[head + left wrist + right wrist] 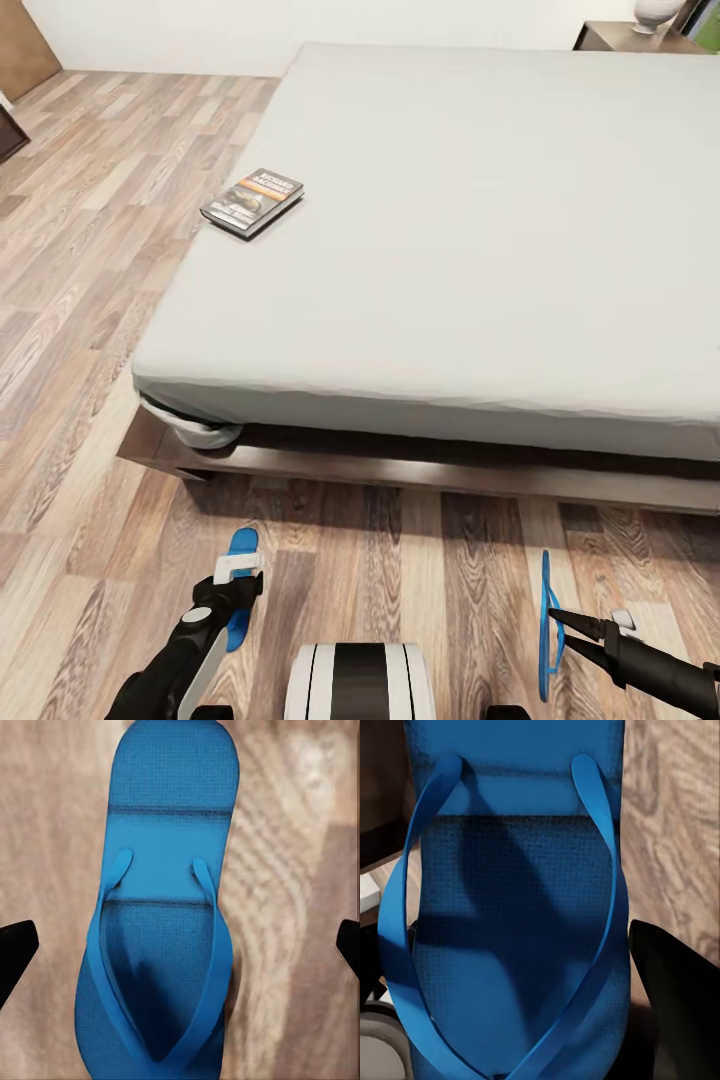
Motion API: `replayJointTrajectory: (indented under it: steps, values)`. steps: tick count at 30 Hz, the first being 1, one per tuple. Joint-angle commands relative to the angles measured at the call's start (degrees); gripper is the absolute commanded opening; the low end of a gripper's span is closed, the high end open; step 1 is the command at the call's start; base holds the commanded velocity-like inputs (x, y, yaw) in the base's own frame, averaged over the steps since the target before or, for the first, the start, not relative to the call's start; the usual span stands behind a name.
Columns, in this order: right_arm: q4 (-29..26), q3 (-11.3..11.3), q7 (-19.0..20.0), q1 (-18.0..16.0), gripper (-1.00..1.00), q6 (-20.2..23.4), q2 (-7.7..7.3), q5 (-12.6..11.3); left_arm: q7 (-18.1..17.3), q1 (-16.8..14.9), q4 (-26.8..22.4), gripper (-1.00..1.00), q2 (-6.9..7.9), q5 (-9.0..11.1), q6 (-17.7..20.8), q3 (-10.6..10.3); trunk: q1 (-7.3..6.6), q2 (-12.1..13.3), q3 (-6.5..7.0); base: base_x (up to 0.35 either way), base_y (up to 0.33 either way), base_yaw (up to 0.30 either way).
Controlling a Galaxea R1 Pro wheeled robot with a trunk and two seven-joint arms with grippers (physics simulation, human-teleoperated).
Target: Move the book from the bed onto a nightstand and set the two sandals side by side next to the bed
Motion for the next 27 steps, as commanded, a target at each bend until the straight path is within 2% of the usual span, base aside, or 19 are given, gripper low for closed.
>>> replayJointTrajectory:
  steps: [1, 3, 5, 9, 11, 13, 15, 16, 19, 22, 24, 25, 26, 27]
  values:
    - [0.02, -0.08, 0.09, -0.01, -1.0, 0.49, 0.0, -0.05, 0.52, -0.01, -0.1, 1.0, 0.14, 0.65, 0.25, -0.34, -0.03, 0.0, 0.2, 0.0, 0.0, 0.0]
    - [0.05, -0.08, 0.09, -0.01, -1.0, 0.49, 0.0, -0.05, 0.24, -0.01, -0.13, 1.0, 0.19, 0.75, 0.31, -0.27, -0.08, 0.03, 0.64, 0.0, 0.0, 0.0]
    - [0.04, -0.08, 0.09, -0.01, -1.0, 0.54, 0.0, 0.0, -1.54, -0.01, -0.29, 1.0, 0.27, 0.83, 0.37, -0.16, -0.13, 0.06, 1.08, 0.0, 0.0, 0.0]
    - [0.05, -0.08, 0.09, -0.01, -1.0, 0.64, 0.0, -0.03, -11.93, -0.01, -1.1, 1.0, 0.91, 1.75, 2.66, 0.15, -0.24, 0.11, 1.97, 0.0, 0.0, 0.0]
    - [0.04, -0.08, 0.09, -0.01, -1.0, 0.65, 0.0, -0.04, -16.96, -0.01, -2.66, 1.0, 2.37, 2.85, 4.3, 0.23, -0.29, 0.14, 2.41, 0.0, 0.0, 0.0]
    - [0.06, -0.08, 0.09, -0.01, -1.0, 0.66, 0.0, -0.05, -22.34, -0.01, -4.58, 1.0, 4.48, 5.88, 6.3, 0.65, -0.34, 0.16, 2.86, 0.0, 0.0, 0.0]
    - [0.06, -0.08, 0.09, -0.01, -1.0, 0.66, 0.0, 0.0, -26.5, -0.01, -5.2, 1.0, 6.52, 9.26, 8.05, 2.18, -0.39, 0.19, 3.3, 0.0, 0.0, 0.0]
    - [0.07, -0.08, 0.09, -0.01, -1.0, 0.66, 0.0, 0.02, -30.28, -0.01, -5.41, 1.0, 8.5, 11.71, 9.31, 3.45, -0.42, 0.2, 3.52, 0.0, 0.0, 0.0]
    - [0.07, -0.08, 0.02, -0.01, -1.0, 0.58, 0.02, 0.09, -40.52, -0.01, -5.27, 1.0, 12.04, 15.71, 10.78, 4.67, -0.5, 0.24, 4.18, 0.0, 0.0, 0.0]
    - [0.06, -0.08, -0.06, -0.01, -1.0, 0.46, 0.08, 0.15, -51.52, 0.27, -3.04, 1.0, 14.55, 17.37, 11.09, 5.94, -0.57, 0.28, 4.85, 0.0, 0.0, 0.0]
    - [0.07, -0.05, -0.11, -0.01, -1.0, 0.39, 0.09, 0.19, -55.27, 0.55, -1.38, 1.0, 15.41, 17.59, 11.0, 6.97, -0.62, 0.31, 5.29, 0.0, 0.0, 0.0]
    - [0.07, -0.01, -0.19, -0.01, -1.0, 0.35, 0.12, 0.23, -56.41, 0.67, 0.35, 1.0, 15.7, 17.65, 10.86, 7.42, -0.65, 0.32, 5.51, 0.0, 0.0, 0.0]
    - [0.07, 0.04, -0.38, -0.01, -1.0, 0.27, 0.2, 0.28, -57.46, 0.77, 4.11, 1.0, 15.95, 17.63, 10.09, 7.86, -0.68, 0.34, 5.74, 0.0, 0.0, 0.0]
    - [0.07, 0.05, -0.51, -0.01, -1.0, 0.24, 0.23, 0.3, -57.72, 0.79, 5.3, 1.0, 16.02, 17.64, 9.58, 7.96, -0.7, 0.35, 5.96, 0.0, 0.0, 0.0]
